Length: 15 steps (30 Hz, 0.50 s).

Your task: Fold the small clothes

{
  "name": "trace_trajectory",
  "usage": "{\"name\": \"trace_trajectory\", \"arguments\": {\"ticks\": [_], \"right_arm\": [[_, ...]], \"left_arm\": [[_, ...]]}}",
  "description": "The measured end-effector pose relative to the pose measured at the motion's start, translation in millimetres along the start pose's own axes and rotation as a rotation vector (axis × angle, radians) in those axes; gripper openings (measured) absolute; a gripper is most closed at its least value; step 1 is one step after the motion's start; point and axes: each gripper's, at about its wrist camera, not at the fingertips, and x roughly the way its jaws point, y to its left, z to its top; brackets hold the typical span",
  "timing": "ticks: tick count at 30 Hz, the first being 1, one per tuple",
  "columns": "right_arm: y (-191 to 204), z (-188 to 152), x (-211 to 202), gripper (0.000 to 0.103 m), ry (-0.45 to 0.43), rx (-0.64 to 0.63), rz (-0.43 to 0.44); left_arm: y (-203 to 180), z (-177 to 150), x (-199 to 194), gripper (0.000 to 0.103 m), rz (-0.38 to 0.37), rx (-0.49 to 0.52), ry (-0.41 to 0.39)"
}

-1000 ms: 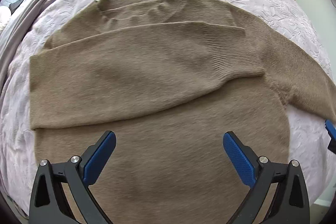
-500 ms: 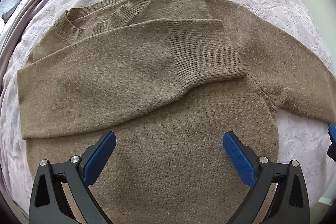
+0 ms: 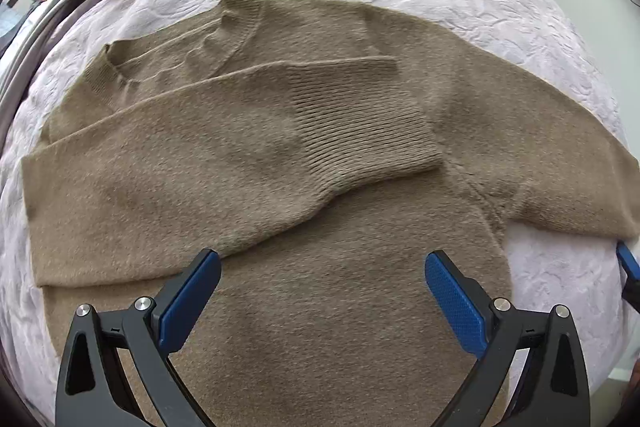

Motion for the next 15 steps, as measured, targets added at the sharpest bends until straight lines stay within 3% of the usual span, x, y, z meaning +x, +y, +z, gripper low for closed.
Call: {"name": "trace_trajectory", "arguments": {"ticks": [1, 4, 9, 11, 13, 15], "right_arm": [[-2.5, 2.7, -2.0, 0.082, -0.014, 0.007, -0.010], [-11.5, 12.5, -5.5, 0.074, -0.049, 0.039, -0.016], [-20.9, 33.6, -8.6, 0.065, -0.144, 0.101, 0.016], [-21.9, 41.1, -6.4, 0.050, -0.161, 0.128, 0.050], [-16.9, 45.0, -4.4, 0.011, -0.162, 0.136, 0.096], [-6.0, 47.5, -2.8, 0.009, -0.161, 0.110, 0.120]], "left_arm": [[-2.7, 0.8, -0.4, 0.102, -0.007, 0.008, -0.003], [-11.3, 5.1, -2.3, 0.102, -0.018, 0.016, -0.014], [-17.6, 15.7, -1.9, 0.102, -0.044, 0.010, -0.013], [-17.7, 19.9, -1.1, 0.102, -0.032, 0.006, -0.018], [-13.9, 23.1, -0.3, 0.102, -0.014, 0.001, -0.019], [-7.1, 22.3, 3.3, 0.102, -0.006, -0.014, -0.012]]}}
